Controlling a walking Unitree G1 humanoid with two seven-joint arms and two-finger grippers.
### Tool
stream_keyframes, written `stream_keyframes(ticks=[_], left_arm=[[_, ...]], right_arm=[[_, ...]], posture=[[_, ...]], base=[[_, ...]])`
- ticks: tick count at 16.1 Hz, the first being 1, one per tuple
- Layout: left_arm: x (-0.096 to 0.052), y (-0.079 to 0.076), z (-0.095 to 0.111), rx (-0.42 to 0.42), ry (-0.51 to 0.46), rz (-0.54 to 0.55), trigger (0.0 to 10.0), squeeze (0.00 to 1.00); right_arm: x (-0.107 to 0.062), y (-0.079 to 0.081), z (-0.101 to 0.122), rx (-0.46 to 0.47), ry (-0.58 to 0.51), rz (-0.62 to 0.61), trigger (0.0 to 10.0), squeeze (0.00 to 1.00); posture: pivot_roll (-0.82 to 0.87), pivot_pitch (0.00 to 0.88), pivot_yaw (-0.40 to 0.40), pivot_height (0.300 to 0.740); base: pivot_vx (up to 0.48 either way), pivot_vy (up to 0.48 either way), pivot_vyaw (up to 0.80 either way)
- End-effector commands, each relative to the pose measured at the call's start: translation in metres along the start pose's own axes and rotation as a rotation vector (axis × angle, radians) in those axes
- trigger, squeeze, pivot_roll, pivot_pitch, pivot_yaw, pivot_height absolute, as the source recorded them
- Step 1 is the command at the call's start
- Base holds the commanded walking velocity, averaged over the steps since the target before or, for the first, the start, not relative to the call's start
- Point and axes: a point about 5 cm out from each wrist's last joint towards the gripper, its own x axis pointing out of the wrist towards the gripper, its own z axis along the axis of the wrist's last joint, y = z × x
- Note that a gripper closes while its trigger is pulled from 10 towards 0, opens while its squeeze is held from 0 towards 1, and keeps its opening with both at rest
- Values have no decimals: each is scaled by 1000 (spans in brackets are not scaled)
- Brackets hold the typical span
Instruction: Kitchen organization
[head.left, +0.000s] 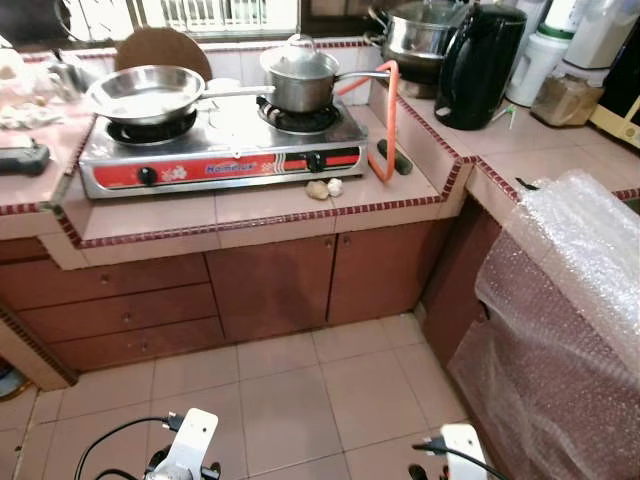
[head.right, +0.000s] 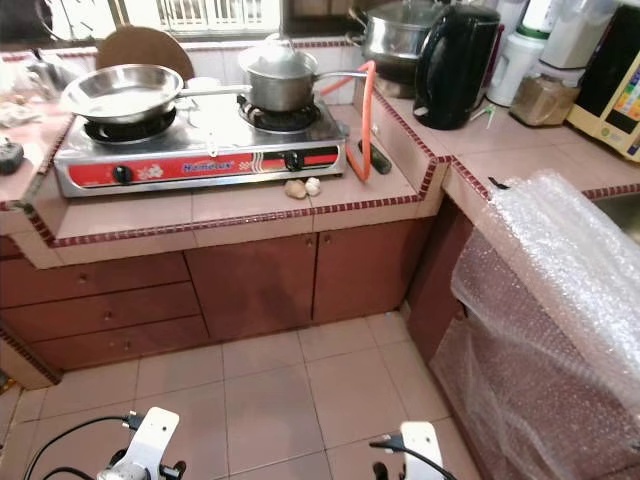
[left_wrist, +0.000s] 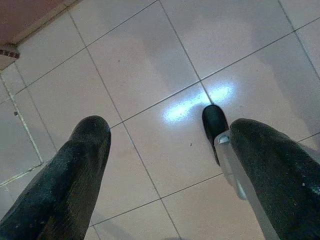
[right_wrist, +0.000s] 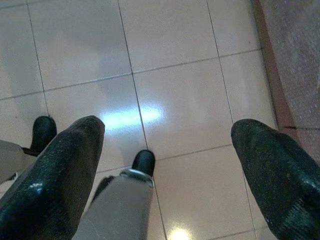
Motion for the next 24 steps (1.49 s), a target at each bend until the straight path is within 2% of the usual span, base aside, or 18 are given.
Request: stream_keyframes(ticks=[1,3,6,7,10,13,17,19,24], left_arm=[[0,1,-1,12,0,0,10000,0],[0,-2,2,10,-12,-6,10000,0],[0,-7,3,-29,-14,-9,10000,0],[0,-7,0,-82,-4,-1,10000,0],[-1,-2,-7,-91,14,19,10000,0],[-1,3,-7,-36,14,18,10000,0],[0,10,0,80,-7,2,10000,0],[0,12,9,154,-30,-9,10000,0],[0,18,19,207,-44,-8,10000,0]], right_arm=[[1,3,1,3,5,3,10000,0],[0,8,-4,-2,17,21,10000,0],[-1,5,-11,-74,52,38,10000,0],[-1,4,-8,-99,51,42,10000,0],[1,-2,3,-92,32,24,10000,0],[3,4,9,-55,17,24,10000,0],[2,15,-2,-8,34,29,10000,0],[0,18,-13,16,52,20,10000,0],[-2,22,-27,67,76,0,10000,0]], posture=[[116,0,-66,740],[133,0,-84,740],[157,0,-125,740],[158,0,-132,740],[161,0,-136,740],[160,0,-107,740],[152,0,-39,740],[147,0,-3,740],[135,0,49,740]], base=[[0,0,0],[0,0,0],[0,0,0],[0,0,0],[0,0,0],[0,0,-750],[0,0,-750],[0,0,0],[0,0,0]])
